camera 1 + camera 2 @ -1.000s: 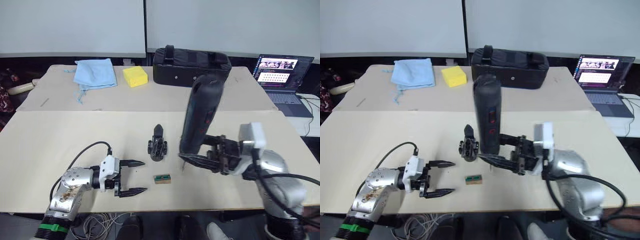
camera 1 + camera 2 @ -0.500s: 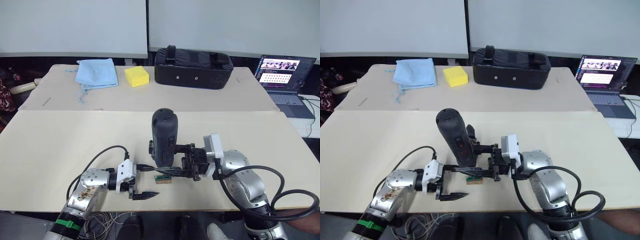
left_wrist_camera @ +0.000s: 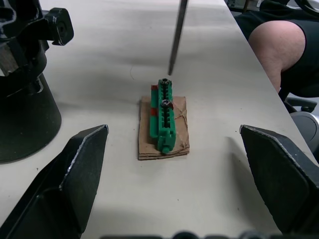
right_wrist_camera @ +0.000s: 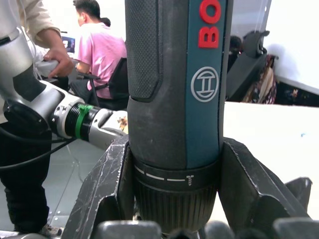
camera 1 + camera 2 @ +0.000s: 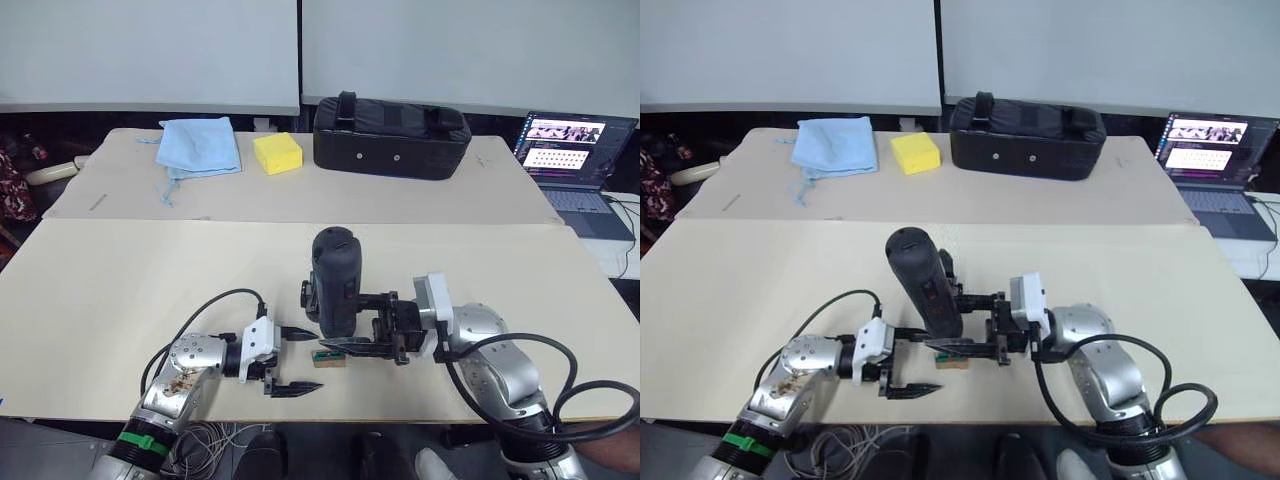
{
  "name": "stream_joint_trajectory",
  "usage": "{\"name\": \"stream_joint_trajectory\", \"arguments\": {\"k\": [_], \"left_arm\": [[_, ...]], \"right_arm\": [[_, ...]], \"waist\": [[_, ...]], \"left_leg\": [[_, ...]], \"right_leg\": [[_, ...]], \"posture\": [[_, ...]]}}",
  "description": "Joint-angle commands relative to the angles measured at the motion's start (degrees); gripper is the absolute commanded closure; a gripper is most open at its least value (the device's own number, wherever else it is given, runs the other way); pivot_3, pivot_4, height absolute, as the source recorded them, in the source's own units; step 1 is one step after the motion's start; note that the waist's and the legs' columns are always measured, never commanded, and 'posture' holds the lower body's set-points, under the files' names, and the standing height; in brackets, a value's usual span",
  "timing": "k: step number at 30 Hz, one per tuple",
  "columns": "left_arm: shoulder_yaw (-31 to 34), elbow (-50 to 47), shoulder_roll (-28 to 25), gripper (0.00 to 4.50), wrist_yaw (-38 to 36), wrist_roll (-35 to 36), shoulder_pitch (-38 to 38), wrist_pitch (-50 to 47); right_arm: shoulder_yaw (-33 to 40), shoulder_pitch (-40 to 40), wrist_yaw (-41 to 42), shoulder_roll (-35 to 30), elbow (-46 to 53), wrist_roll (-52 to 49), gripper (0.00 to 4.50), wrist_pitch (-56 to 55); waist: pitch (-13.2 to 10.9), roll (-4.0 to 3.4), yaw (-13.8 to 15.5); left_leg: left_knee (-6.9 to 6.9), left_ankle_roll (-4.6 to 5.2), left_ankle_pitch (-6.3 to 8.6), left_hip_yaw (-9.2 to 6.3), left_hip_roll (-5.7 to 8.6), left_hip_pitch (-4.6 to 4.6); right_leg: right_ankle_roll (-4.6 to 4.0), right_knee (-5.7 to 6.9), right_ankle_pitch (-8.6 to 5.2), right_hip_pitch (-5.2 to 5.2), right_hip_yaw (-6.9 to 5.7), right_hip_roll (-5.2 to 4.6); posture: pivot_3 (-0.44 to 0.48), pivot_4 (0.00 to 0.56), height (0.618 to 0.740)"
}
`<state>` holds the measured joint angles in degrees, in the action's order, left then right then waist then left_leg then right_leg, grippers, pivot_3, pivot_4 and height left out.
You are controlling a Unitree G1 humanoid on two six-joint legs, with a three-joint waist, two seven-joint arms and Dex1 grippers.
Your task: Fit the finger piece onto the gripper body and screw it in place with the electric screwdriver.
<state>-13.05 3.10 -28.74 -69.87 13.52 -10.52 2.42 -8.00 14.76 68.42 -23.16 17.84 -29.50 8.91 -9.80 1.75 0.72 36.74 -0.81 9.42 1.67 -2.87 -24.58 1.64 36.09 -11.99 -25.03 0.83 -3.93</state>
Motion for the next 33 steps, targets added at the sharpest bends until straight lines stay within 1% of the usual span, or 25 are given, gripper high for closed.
{"name": "stream_joint_trajectory", "arguments": {"k": [1, 33], "left_arm": [[-1.9, 0.7, 0.6, 0.0, 0.2, -0.7, 0.6, -0.7], [-1.9, 0.4, -0.3, 0.0, 0.5, -0.5, 1.2, -1.3]], "right_arm": [[2.1, 0.3, -0.4, -0.3, 3.0, -2.5, 2.6, -1.6], [1.3, 1.3, -0.6, -0.2, -0.2, -1.5, 2.6, -3.9]], "waist": [[0.0, 0.0, 0.0], [0.0, -0.02, 0.0]], "left_leg": [[0.0, 0.0, 0.0, 0.0, 0.0, 0.0], [0.0, 0.0, 0.0, 0.0, 0.0, 0.02]], "right_leg": [[0.0, 0.0, 0.0, 0.0, 0.0, 0.0], [0.0, -0.01, 0.0, 0.01, -0.01, -0.01]], "posture": [[0.0, 0.15, 0.74], [0.0, 0.15, 0.74]]}}
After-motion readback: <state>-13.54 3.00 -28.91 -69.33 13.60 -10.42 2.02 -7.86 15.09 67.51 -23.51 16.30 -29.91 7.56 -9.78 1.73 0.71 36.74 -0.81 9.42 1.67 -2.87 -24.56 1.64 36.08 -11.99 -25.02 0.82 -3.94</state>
